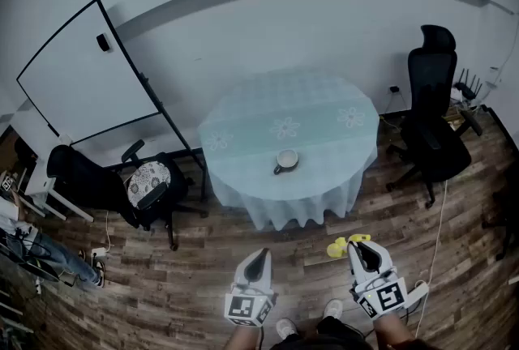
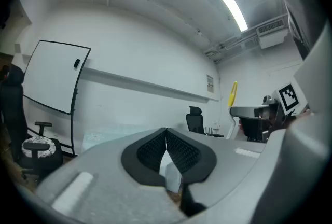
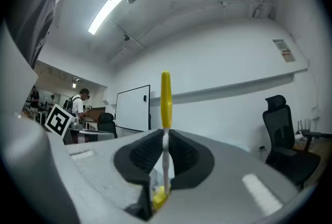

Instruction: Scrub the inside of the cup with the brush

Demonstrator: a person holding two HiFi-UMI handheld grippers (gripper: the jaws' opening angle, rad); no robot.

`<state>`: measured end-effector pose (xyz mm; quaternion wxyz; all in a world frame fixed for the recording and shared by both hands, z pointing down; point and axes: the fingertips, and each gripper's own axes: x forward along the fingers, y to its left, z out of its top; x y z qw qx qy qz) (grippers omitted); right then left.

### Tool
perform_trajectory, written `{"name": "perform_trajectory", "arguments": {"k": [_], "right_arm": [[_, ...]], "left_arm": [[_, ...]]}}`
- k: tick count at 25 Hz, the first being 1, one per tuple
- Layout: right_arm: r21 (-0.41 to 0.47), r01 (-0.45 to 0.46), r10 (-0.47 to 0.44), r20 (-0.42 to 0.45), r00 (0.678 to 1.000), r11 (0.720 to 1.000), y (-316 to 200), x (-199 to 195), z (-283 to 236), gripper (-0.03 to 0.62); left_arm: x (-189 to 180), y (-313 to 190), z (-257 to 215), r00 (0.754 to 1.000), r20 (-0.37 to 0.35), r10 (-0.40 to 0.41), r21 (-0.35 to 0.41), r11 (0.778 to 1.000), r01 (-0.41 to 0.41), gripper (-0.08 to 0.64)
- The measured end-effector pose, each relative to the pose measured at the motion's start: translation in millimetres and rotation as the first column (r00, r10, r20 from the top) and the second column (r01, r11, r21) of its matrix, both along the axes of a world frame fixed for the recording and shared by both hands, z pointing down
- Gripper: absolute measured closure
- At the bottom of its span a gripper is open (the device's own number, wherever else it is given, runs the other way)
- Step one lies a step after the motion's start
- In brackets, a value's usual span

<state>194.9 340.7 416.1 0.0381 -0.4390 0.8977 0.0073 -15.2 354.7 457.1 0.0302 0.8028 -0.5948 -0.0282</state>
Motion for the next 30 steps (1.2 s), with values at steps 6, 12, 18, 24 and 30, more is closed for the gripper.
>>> {"name": "perform_trajectory", "arguments": {"k": [6,12,18,24,30], "right_arm": [[0.003,0.016,-0.016,0.017,1.000,1.000,43,-44,-23,0.555],[0.003,0.021,-0.021,0.016,1.000,1.000,75,-66,-27,0.555],[0.008,0.010,-0.010,0.029,1.000,1.000,99,-81,-30,0.555],[0.018,-0.013,0.013,0.026,1.000,1.000,111,-94,-30,0.555],[0.024,-0.022,0.020,0.048,0.999,0.999,112,-104,-31,0.555]], "left_arm": [[-22,48,-14,0.996,0.033,0.085,-0.003,0.996,-0.085,0.554],[-20,77,-14,0.985,0.033,0.167,-0.017,0.986,-0.167,0.554],[-34,91,-7,0.982,0.008,0.188,-0.024,0.982,-0.188,0.554],[-55,94,-7,0.982,0.004,0.191,-0.014,0.982,-0.190,0.554],[-65,91,-10,0.978,0.015,0.207,-0.012,0.978,-0.207,0.554]]}}
